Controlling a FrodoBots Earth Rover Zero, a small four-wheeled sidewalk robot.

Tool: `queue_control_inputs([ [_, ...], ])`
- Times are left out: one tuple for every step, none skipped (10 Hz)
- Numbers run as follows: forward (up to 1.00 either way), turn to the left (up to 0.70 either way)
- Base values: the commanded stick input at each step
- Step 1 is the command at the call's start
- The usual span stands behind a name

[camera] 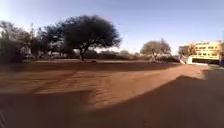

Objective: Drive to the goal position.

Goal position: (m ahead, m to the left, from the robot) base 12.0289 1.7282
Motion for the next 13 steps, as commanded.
queue_control_inputs([
  [1.0, 0.0],
  [1.0, 0.0],
  [1.0, 0.0],
  [1.0, 0.0],
  [1.0, 0.0],
  [1.0, 0.0],
  [1.0, 0.0],
  [1.0, 0.0],
  [1.0, 0.0],
  [1.0, 0.0],
  [1.0, 0.0],
  [1.0, 0.0],
  [1.0, 0.0],
])
